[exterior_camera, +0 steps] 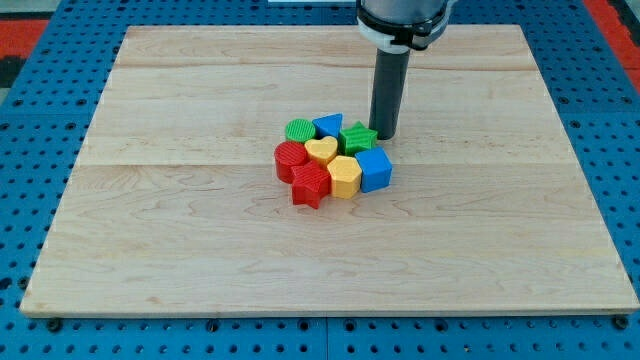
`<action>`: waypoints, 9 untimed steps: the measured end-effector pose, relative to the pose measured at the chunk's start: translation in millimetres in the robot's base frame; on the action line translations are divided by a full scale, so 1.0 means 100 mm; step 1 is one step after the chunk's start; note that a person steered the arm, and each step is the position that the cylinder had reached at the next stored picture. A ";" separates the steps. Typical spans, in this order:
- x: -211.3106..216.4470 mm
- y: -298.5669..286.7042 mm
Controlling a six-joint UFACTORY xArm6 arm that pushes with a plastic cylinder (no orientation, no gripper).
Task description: Separate both the red blocks from the group of blocks
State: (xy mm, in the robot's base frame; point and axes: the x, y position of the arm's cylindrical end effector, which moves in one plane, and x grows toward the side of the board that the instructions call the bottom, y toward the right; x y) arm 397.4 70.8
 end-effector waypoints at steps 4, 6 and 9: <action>0.04 1.20; 1.18 1.77; 1.48 1.09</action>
State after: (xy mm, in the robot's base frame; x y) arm 545.5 179.6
